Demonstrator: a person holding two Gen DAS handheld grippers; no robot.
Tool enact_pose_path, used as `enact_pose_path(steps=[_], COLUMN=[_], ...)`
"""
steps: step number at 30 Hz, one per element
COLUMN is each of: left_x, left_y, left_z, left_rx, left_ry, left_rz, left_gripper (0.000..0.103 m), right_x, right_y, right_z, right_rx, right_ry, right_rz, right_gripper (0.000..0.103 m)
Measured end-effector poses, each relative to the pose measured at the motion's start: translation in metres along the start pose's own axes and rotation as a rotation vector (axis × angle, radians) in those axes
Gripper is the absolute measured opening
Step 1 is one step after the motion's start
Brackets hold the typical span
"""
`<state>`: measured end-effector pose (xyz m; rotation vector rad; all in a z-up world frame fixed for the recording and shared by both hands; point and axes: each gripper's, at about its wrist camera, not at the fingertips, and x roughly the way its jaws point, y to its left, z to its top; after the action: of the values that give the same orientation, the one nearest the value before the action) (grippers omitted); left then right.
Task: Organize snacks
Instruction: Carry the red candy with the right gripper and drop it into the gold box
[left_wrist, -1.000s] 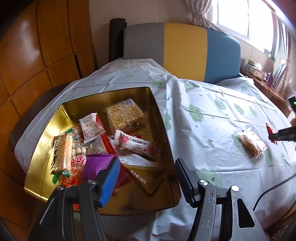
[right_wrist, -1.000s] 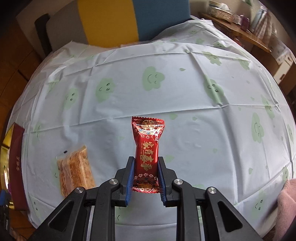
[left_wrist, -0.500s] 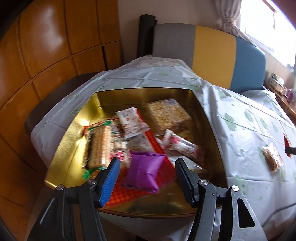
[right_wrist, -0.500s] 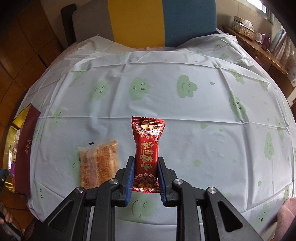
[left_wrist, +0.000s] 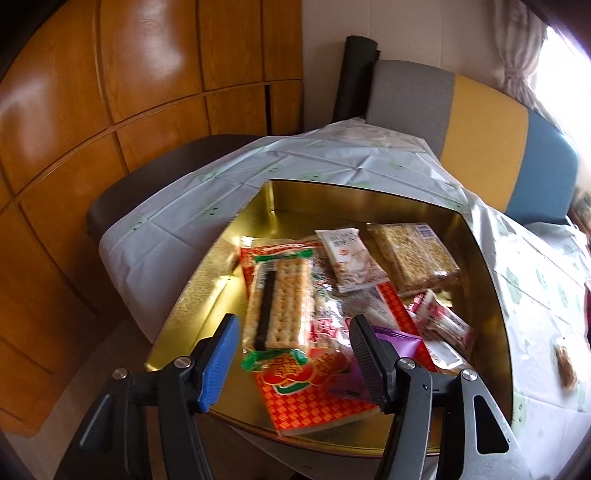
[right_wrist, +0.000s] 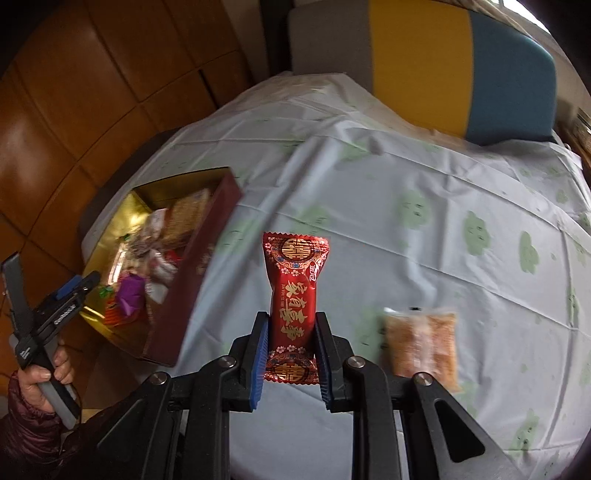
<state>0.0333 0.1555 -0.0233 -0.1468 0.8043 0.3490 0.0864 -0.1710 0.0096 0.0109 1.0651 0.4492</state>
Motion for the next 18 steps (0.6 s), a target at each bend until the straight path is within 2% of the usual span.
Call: enact_pose_path(steps=[5, 9, 13, 18], left_x=[0.001, 0.005, 0.007, 0.008], left_y=[0.008, 0.014, 0.015, 0.013], left_z=[0.003, 0.004, 0.003, 0.001], left_rx=[-0.026, -0.043, -0.046, -0.037], left_ry=[-0.006, -0.003, 0.005, 0.006], left_rz=[0.020, 0.032, 0.039, 0.036], left_gripper=[0.062, 0.062, 0.062, 0.062], right_x=[0.017, 0.039, 0.065, 0.085], right_y=[0.072, 0.117, 0.141, 0.146], right_z=[0.010, 0.011, 0.006, -0.004], right_rx=[-0.107, -0.167, -0.180, -0.178], right_ry=[-0.014, 0.015, 0.073, 0.129], right_rz=[0.150, 0.219, 0.261, 0.245], right_gripper=[0.024, 0.026, 0.033, 0.034])
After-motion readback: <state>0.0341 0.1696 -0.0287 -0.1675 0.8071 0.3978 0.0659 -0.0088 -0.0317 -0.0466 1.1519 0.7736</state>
